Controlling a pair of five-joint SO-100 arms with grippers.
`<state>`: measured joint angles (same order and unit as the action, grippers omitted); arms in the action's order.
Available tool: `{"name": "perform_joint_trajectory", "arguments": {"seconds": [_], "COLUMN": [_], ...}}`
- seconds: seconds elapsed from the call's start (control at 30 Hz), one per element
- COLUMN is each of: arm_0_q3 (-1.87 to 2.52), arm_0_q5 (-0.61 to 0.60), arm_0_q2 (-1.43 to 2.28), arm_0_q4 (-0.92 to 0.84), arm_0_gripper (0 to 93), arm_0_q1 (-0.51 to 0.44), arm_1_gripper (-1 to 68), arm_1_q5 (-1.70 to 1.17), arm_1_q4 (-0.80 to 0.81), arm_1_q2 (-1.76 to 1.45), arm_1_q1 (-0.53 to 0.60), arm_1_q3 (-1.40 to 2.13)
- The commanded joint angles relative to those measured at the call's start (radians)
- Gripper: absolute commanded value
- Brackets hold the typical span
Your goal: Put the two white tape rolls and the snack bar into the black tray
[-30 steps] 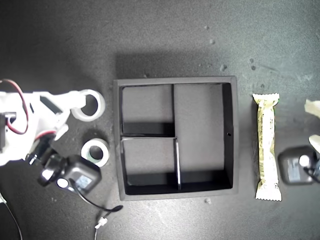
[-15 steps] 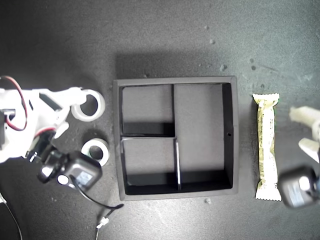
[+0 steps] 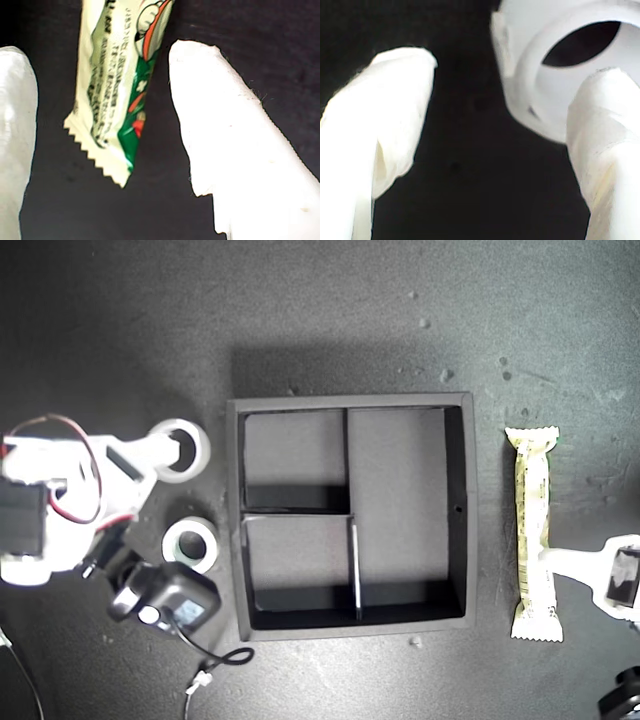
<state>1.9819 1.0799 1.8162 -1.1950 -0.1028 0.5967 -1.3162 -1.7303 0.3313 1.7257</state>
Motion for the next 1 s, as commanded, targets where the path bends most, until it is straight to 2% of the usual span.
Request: {"name": "perform_joint_trajectory", "arguments": {"seconds": [0.0,0.37,0.47,0.6,0.77,0.97], "arm_0_q3": [-0.049,-0.043,-0.064,-0.080,-0.095,-0.084], "arm_0_q5": [0.009,-0.003,-0.008,-0.002,-0.011,-0.029], "arm_0_q2": [-0.003,-0.132,-0.186,-0.261,-0.316,-0.293], "arm_0_q4": [0.020,0.114,0.114,0.124,0.137,0.149], "arm_0_gripper": [20.2,19.5,18.1,13.7,9.5,2.4], "arm_0_q1": [-0.008,0.031,0.058,0.104,0.140,0.144], "arm_1_gripper": [16.4,16.1,12.1,11.4,11.7,15.7], "arm_1_q5": [-0.008,0.002,-0.008,-0.060,-0.098,-0.109], "arm_1_q4": [0.014,0.035,0.066,0.161,0.169,0.210], "arm_1_q2": [0.021,0.052,0.052,0.077,0.230,0.270], "arm_1_q1": [-0.003,-0.006,-0.026,-0.058,-0.100,-0.120], "arm_1_q3": [-0.043,-0.043,-0.014,0.043,-0.015,0.017]}}
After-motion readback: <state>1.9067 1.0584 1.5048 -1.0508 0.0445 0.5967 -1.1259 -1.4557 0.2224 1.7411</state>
